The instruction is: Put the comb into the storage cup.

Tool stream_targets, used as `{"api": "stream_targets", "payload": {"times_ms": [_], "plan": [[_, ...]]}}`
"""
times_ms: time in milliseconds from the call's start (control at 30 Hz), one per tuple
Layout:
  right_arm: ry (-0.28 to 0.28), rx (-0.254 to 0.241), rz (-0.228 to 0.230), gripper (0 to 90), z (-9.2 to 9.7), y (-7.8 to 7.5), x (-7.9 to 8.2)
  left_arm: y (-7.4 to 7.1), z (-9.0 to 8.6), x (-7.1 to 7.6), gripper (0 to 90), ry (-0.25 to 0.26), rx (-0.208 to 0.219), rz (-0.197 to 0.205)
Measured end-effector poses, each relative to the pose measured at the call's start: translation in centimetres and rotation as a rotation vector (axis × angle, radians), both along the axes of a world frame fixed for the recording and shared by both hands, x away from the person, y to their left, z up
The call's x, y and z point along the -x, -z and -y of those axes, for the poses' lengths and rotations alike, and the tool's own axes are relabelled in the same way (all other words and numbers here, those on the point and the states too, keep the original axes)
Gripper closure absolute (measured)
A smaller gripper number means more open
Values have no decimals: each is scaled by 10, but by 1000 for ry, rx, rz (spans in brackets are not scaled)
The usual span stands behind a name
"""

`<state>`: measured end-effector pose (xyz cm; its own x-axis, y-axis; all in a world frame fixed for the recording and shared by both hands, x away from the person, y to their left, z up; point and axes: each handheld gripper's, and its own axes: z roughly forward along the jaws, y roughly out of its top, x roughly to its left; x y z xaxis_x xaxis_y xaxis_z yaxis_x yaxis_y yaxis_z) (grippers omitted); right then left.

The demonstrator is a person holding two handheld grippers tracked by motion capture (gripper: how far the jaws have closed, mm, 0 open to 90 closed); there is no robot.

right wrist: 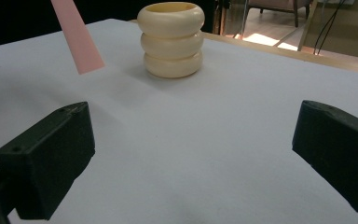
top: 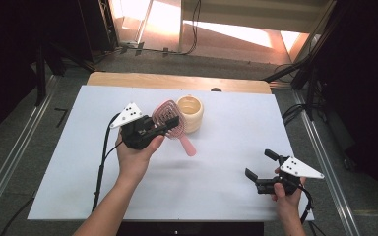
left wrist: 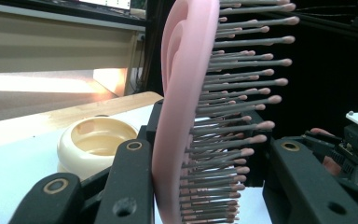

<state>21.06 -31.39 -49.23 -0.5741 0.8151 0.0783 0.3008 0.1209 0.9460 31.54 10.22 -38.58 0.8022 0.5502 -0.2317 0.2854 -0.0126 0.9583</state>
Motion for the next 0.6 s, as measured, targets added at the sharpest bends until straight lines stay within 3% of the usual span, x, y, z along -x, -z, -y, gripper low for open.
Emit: {"api": "stream_targets", "payload": {"times_ms": [600], "plan": [[4,3,-3,0,6,5,-1,-10,-3,-10,654,-9,6,15]]}}
